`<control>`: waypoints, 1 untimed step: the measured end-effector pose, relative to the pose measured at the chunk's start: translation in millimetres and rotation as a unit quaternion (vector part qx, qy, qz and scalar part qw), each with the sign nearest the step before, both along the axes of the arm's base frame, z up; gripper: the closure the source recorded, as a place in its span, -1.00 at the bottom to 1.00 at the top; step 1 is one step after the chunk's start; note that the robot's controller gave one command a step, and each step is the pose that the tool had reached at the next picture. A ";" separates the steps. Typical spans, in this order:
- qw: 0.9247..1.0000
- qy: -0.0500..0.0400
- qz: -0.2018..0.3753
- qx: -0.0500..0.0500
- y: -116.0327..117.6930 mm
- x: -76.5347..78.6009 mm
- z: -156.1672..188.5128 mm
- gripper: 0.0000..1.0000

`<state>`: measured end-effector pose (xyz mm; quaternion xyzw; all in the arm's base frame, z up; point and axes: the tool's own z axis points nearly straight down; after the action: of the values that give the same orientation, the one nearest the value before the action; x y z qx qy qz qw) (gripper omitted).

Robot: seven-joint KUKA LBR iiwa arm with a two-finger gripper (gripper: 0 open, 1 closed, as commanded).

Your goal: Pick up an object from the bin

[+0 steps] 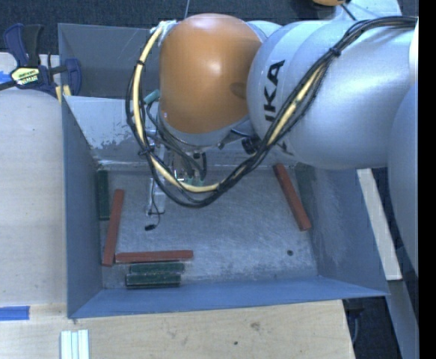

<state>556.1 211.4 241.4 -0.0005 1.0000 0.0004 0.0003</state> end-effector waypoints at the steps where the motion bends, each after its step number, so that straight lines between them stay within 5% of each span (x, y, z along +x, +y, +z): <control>1: 1.000 -0.001 -0.001 0.000 -0.4 0.8 1.1 -1.00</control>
Offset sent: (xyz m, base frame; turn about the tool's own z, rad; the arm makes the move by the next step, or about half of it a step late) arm -0.0444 -0.0259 -0.1383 -0.0762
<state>556.9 211.0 242.5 0.0003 1.0000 0.0007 0.0015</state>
